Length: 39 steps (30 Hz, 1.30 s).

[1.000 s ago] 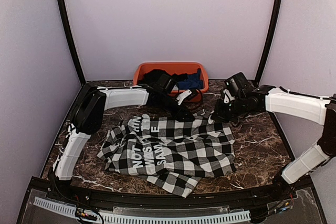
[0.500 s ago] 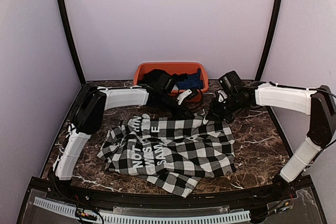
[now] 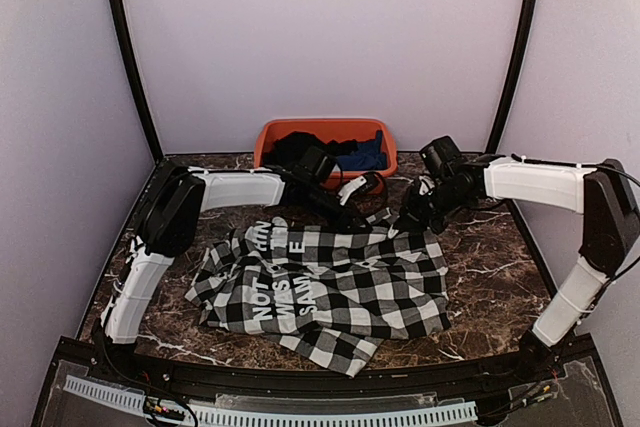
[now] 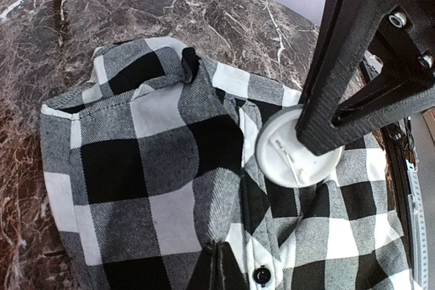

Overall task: Pin the brooch onto the clothing
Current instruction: Pick up the clothing with brooches at the center of the board, then pin the brooch onto the flattened clothing.

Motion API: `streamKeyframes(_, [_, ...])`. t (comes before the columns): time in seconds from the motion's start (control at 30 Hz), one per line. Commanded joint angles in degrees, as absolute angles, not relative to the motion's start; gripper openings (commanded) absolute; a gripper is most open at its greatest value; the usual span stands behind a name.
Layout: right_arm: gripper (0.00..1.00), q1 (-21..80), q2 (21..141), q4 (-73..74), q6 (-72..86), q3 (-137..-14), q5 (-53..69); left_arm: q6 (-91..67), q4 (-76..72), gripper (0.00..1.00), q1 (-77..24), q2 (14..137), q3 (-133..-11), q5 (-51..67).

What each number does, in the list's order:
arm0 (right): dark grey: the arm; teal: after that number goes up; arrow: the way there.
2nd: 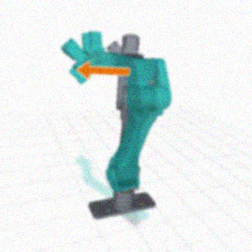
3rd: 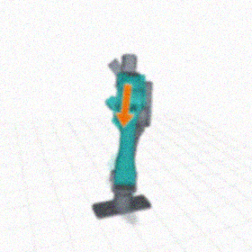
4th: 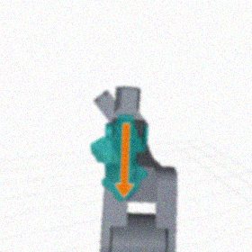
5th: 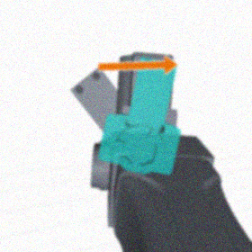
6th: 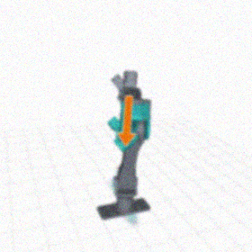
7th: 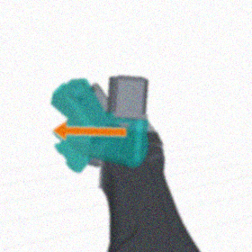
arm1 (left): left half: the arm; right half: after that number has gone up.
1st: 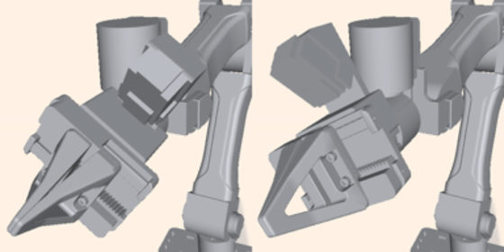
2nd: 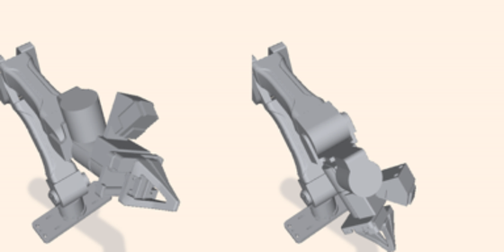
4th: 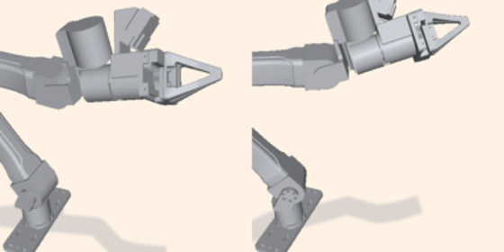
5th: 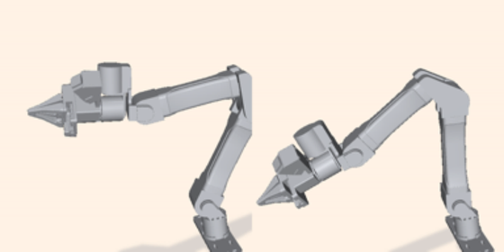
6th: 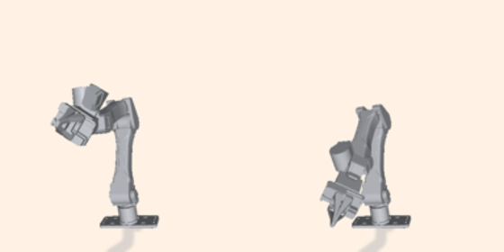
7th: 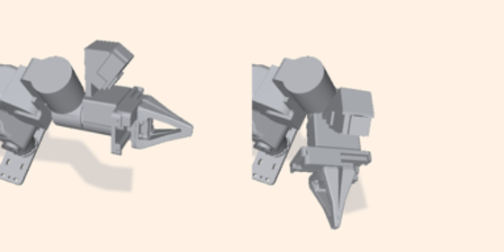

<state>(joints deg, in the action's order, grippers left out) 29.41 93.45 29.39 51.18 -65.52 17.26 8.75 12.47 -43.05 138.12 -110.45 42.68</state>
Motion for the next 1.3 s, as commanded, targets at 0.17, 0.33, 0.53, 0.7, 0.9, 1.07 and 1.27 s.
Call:
streamKeyframes(0.17, [0.00,29.05,96.37,28.63,53.13,-67.41,19.07,9.73,11.22,0.01,-44.46,135.59,-108.22,43.65])
streamKeyframes(0.33, [0.00,29.03,97.05,28.64,53.83,-67.32,18.73,9.57,10.39,0.01,-44.64,135.14,-107.69,43.80])
streamKeyframes(0.53, [0.00,28.96,98.06,28.40,54.59,-67.33,18.82,8.80,9.09,0.01,-44.82,134.69,-107.09,45.47])
streamKeyframes(0.7, [0.00,29.01,98.68,27.64,55.05,-67.34,19.16,9.00,9.00,0.01,-45.12,134.43,-106.72,46.17])
streamKeyframes(0.9, [0.00,28.92,99.05,27.41,55.53,-67.11,18.91,8.98,8.62,0.01,-45.31,134.16,-105.98,46.56])
streamKeyframes(1.07, [0.00,28.69,99.39,27.10,55.63,-67.06,19.27,9.05,8.31,0.01,-45.48,133.89,-105.42,47.04])
streamKeyframes(1.27, [0.00,28.74,100.18,27.19,55.59,-67.72,19.91,8.99,7.87,0.01,-45.59,133.82,-105.47,47.34])
